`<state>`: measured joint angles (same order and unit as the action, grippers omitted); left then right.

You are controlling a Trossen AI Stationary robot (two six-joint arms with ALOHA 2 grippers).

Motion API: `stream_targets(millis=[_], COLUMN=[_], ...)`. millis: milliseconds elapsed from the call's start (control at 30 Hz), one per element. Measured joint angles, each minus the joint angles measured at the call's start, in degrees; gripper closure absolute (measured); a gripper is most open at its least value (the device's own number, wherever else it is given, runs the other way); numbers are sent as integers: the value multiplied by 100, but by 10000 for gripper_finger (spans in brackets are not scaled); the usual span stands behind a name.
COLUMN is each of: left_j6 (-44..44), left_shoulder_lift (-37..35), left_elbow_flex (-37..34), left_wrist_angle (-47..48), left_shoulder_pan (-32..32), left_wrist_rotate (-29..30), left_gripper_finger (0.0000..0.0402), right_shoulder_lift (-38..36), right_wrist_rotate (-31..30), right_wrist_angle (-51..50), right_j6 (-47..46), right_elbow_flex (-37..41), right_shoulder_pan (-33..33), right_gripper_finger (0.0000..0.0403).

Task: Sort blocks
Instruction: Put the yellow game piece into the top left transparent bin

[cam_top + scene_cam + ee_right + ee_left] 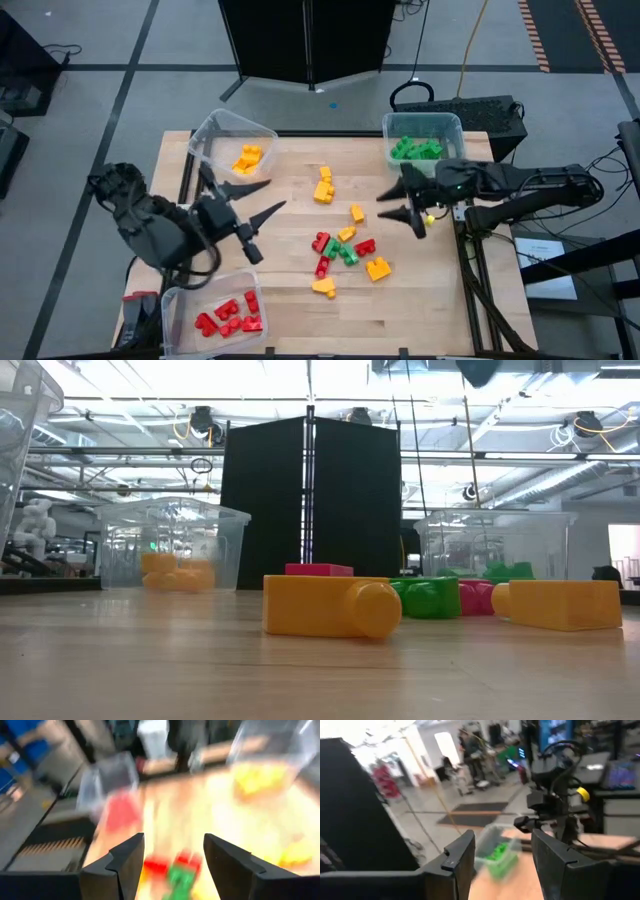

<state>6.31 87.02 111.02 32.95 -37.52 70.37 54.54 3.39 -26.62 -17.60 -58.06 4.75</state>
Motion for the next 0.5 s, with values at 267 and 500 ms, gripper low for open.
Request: stream_targets(millis=[267, 500], left_j6=[-1959, -2276], left_shoulder_lift=[200, 555], left_elbow_flex=[4, 2], left_wrist_angle=[1784, 2397], left_shoulder_pan=[646, 1057], left_wrist_rotate=[-1252, -2223], left_gripper_finger=[240, 240], right_shoulder_lift=[452, 1360], right_wrist_rotate=[250, 249], right_wrist_angle=[-1202, -1342], right_j6=[56, 433], right_elbow_flex=[0, 0], right_shoulder_pan=[419, 780], right_gripper_finger=[202, 202])
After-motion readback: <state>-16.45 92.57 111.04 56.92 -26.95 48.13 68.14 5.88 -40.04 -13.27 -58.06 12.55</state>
